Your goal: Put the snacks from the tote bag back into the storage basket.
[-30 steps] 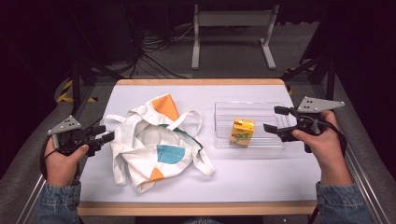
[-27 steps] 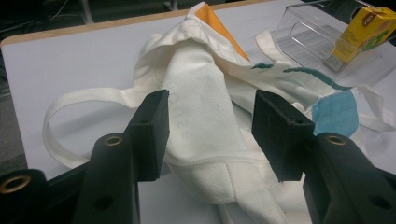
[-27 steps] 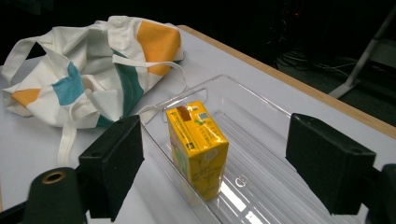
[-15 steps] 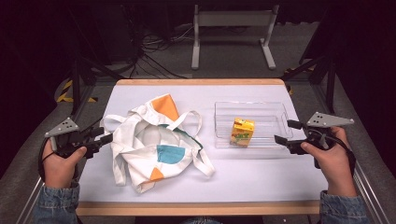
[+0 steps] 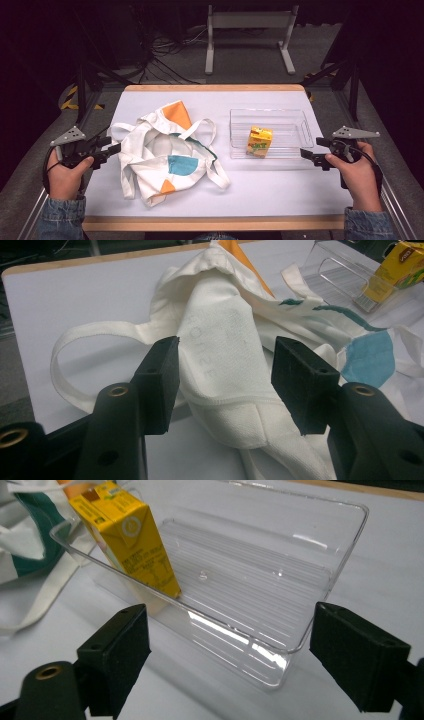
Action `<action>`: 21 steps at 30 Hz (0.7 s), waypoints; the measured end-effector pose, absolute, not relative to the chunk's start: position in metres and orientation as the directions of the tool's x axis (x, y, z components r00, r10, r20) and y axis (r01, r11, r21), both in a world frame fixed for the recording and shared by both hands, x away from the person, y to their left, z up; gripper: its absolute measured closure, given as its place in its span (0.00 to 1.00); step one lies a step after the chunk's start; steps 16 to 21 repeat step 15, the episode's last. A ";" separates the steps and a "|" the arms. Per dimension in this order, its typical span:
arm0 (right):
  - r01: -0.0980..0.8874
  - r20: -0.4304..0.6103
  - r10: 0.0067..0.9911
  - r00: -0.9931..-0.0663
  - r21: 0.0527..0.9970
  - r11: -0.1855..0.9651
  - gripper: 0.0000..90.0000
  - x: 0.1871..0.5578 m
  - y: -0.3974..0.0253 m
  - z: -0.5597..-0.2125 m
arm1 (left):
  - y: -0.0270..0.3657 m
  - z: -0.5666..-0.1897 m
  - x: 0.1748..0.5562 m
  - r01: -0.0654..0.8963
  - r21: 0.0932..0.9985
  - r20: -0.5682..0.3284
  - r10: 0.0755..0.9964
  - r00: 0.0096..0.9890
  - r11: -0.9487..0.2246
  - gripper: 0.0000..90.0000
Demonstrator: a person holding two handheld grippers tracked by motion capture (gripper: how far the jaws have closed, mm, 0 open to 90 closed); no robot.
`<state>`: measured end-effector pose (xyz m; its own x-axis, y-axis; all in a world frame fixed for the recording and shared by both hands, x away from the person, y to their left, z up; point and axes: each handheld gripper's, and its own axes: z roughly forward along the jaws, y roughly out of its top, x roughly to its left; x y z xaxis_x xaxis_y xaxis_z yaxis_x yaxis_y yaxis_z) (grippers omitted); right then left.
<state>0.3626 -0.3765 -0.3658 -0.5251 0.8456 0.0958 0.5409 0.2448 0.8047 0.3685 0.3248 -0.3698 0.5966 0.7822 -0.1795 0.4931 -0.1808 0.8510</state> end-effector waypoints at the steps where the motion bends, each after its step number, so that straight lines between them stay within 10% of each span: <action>1: 0.542 0.088 0.843 -0.531 0.800 0.257 0.16 0.363 -0.376 -0.366 | 0.325 -0.370 0.369 0.493 0.850 -0.177 0.782 0.598 -0.184 0.50; 21: 0.492 0.044 0.830 -0.556 0.823 0.286 0.13 0.363 -0.368 -0.360 | 0.327 -0.372 0.368 0.502 0.846 -0.185 0.783 0.593 -0.180 0.48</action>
